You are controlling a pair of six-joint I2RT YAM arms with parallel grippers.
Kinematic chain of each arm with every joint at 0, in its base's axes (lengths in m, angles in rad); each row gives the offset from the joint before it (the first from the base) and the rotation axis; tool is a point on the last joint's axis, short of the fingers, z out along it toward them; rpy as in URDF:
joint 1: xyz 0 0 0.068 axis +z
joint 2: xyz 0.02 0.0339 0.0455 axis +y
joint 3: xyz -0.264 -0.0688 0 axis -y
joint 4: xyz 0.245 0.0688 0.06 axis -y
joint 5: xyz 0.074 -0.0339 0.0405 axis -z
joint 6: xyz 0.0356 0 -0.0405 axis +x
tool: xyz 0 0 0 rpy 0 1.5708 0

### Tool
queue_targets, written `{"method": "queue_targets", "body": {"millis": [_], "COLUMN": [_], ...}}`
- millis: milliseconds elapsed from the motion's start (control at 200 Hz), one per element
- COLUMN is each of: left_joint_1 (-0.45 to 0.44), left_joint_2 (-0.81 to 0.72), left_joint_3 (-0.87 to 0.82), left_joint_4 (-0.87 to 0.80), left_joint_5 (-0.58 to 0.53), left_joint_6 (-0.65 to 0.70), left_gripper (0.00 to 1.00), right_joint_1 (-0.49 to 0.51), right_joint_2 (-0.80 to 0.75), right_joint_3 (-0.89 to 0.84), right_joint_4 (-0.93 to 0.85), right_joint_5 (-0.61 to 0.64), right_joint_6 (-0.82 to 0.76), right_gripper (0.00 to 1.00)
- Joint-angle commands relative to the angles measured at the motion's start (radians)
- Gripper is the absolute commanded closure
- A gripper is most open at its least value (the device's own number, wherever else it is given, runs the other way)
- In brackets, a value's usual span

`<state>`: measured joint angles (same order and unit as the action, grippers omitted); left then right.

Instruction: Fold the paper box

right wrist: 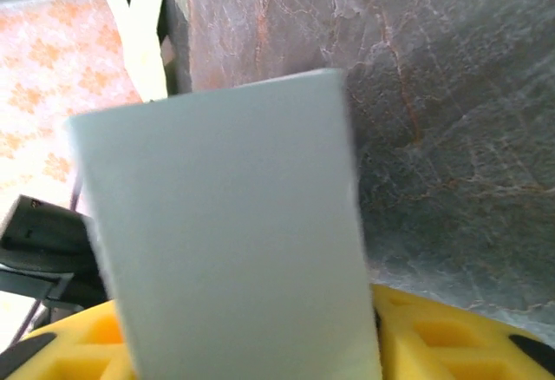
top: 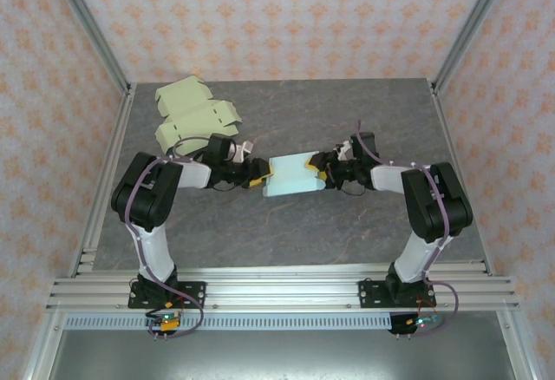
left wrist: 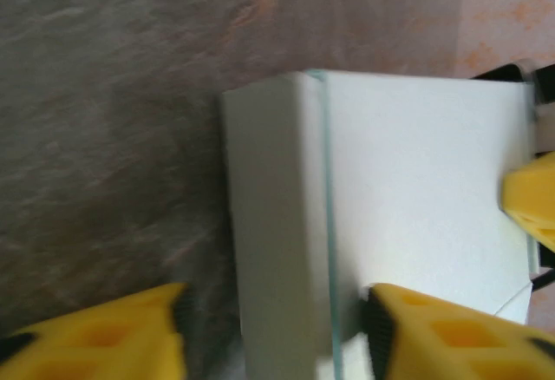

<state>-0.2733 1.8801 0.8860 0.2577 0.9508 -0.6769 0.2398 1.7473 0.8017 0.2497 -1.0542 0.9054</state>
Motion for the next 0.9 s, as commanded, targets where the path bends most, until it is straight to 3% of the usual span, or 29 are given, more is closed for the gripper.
{"method": "queue_targets", "body": {"millis": [0, 50, 135, 255, 290, 370, 506, 631, 756, 891], "left_joint_1": [-0.007, -0.007, -0.015, -0.12, -0.143, -0.157, -0.194, -0.232, -0.276, -0.33], "left_joint_2": [-0.095, -0.158, -0.316, -0.546, -0.552, -0.514, -0.502, -0.51, -0.483, -0.438], "left_joint_3": [-0.017, -0.002, -0.055, -0.329, -0.357, -0.304, -0.365, -0.346, -0.349, -0.336], "left_joint_4": [-0.102, -0.123, -0.044, 0.383, 0.426, 0.288, 0.346, 0.18, 0.196, 0.205], "left_joint_5": [-0.125, -0.149, -0.278, -0.59, -0.595, -0.568, -0.466, -0.408, -0.432, -0.483], "left_joint_6": [0.023, 0.075, 0.22, 0.614, 0.721, 0.871, 1.087, 1.261, 1.293, 1.351], "left_gripper": [0.15, 0.01, 0.0, 0.0, 0.0, 0.0, 0.0, 0.01, 0.01, 0.02], "right_joint_1": [0.003, 0.003, 0.003, -0.011, -0.018, -0.029, -0.052, -0.063, -0.063, -0.063], "right_joint_2": [-0.041, -0.06, -0.106, -0.111, -0.094, -0.058, -0.029, 0.045, 0.127, 0.141], "right_joint_3": [-0.017, -0.019, 0.024, 0.179, 0.217, 0.272, 0.314, 0.374, 0.445, 0.414], "right_joint_4": [0.076, 0.085, -0.078, -0.513, -0.615, -0.733, -0.847, -1.015, -1.18, -1.116], "right_joint_5": [0.031, 0.037, 0.069, 0.087, 0.073, 0.007, -0.06, -0.128, -0.171, -0.173], "right_joint_6": [0.156, 0.215, 0.251, 0.167, 0.162, 0.183, 0.172, 0.051, -0.093, -0.042], "right_gripper": [0.55, 0.56, 0.53, 0.53, 0.54, 0.55, 0.57, 0.58, 0.58, 0.58]}}
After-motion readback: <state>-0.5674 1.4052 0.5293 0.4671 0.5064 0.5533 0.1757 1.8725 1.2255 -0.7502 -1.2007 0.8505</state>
